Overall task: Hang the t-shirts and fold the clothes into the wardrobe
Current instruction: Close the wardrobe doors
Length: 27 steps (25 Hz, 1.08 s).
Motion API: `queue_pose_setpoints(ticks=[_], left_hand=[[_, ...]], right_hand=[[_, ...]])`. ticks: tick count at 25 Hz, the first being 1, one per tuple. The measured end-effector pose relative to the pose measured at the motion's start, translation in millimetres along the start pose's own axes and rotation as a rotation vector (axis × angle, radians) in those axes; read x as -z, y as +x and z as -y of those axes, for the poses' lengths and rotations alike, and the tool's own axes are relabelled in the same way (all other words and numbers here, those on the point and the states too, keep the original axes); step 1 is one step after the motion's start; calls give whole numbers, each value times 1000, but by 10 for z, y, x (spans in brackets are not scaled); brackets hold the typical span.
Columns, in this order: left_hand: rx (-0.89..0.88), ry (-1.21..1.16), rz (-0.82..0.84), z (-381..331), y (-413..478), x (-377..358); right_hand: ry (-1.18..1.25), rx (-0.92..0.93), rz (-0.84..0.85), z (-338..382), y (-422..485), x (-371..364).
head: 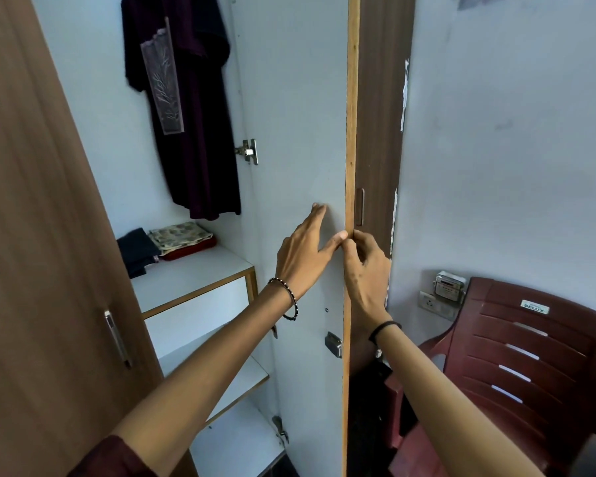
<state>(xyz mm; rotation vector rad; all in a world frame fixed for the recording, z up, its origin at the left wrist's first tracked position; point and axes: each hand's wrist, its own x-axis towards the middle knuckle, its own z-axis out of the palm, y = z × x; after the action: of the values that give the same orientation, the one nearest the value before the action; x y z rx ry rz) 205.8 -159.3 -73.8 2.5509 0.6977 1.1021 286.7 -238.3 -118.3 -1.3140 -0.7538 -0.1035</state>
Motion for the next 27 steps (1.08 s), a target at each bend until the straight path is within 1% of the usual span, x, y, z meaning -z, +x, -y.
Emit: queue_pose_setpoints(ticks=[2,7,11,15,18,19,21,23,25,27], left_hand=[[-5,95,-70,-3,-44,59],[26,143,-248,96,-147,175],[61,78,-431,288,-258,403],[78,112,-526,553,-444,697],[81,185,-571,741,-557,909],[95,223,-586,818,-586,991],[146,296,-595,988,-631,1145],[180,360,-592,1147,-677,1287],[192,432,-578,1278,-694,1418],[200,548,-527,1437,-679,1555]], right_hand=[[43,22,-29,31,-36,-44],[176,67,-6,94,-143,-207],[258,45,140,123,-188,-411],[213,110,262,182,-314,-793],[237,67,235,158,-438,-1120],[209,70,254,123,-468,-1242],[136,97,362,84,-534,-1460],[124,116,460,74,-594,-1661],[133,144,503,65,-654,-1845],[132,170,533,79,-726,-2031]])
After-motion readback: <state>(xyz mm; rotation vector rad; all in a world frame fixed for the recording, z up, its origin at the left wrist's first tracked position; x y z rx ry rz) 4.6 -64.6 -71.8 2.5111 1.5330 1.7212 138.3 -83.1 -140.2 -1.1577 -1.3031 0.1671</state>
